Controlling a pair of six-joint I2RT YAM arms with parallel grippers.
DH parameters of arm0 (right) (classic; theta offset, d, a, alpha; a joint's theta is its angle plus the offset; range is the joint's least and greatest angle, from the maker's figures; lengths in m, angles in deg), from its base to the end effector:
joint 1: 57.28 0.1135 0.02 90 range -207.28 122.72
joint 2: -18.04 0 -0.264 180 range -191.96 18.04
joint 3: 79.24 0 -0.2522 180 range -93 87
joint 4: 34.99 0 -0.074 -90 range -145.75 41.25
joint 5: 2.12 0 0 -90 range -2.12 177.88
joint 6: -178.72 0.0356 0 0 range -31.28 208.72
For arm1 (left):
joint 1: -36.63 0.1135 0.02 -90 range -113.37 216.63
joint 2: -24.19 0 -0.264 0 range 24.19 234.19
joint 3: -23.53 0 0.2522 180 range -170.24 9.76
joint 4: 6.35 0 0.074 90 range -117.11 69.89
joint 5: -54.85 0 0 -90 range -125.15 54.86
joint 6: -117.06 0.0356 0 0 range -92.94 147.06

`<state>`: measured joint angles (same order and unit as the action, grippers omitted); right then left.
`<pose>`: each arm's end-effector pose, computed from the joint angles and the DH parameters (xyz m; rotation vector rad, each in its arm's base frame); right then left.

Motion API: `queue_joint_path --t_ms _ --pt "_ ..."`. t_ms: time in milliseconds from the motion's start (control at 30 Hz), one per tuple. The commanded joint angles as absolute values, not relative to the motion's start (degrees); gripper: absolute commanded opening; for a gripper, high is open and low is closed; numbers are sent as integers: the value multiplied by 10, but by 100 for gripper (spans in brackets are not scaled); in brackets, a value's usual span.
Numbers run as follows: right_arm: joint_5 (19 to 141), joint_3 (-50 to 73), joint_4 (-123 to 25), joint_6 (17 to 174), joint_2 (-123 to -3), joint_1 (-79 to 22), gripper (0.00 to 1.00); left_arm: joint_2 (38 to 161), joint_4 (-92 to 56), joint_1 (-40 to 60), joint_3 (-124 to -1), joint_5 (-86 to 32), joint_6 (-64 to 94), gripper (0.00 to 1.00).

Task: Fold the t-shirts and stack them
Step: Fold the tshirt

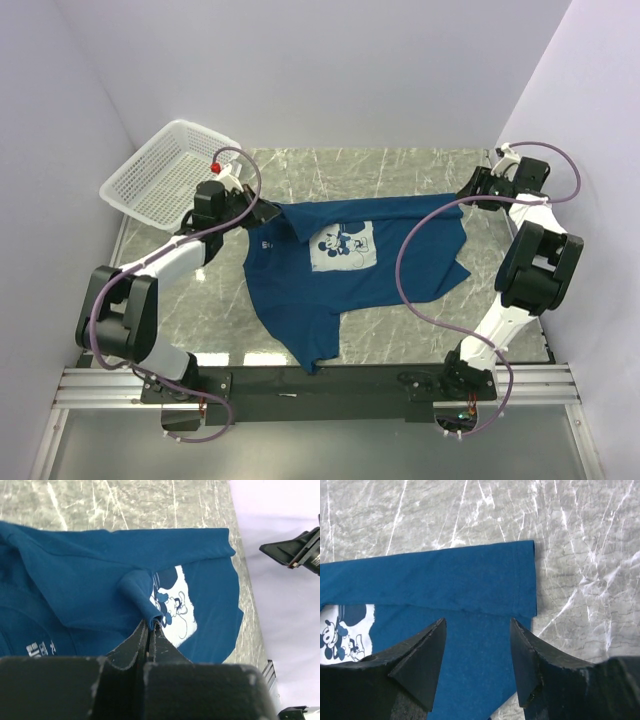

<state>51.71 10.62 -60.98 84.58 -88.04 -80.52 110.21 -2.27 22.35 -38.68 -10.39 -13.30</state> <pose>0.3869 -0.1433 0.2293 0.0480 2.1753 0.4559 0.3185 -0.0965 0.2392 -0.1505 2.0213 -1.0376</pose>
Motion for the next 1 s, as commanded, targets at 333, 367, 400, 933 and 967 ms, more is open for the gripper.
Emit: queue_joint_path --t_ms 333,367,400,933,967 --pt "501 122 -624 814 -824 -793 61 960 -80 179 -271 -190 -165 43" --pt "496 122 -643 800 -815 -786 61 941 -92 177 -261 -205 -170 51" --pt "489 122 -659 758 -809 -778 61 899 -101 176 -253 -219 -170 56" --pt "472 -17 -866 729 -917 -330 59 580 -327 179 -227 -431 -236 82" --pt "469 -31 -856 759 -934 -323 59 567 -331 179 -225 -433 -246 82"
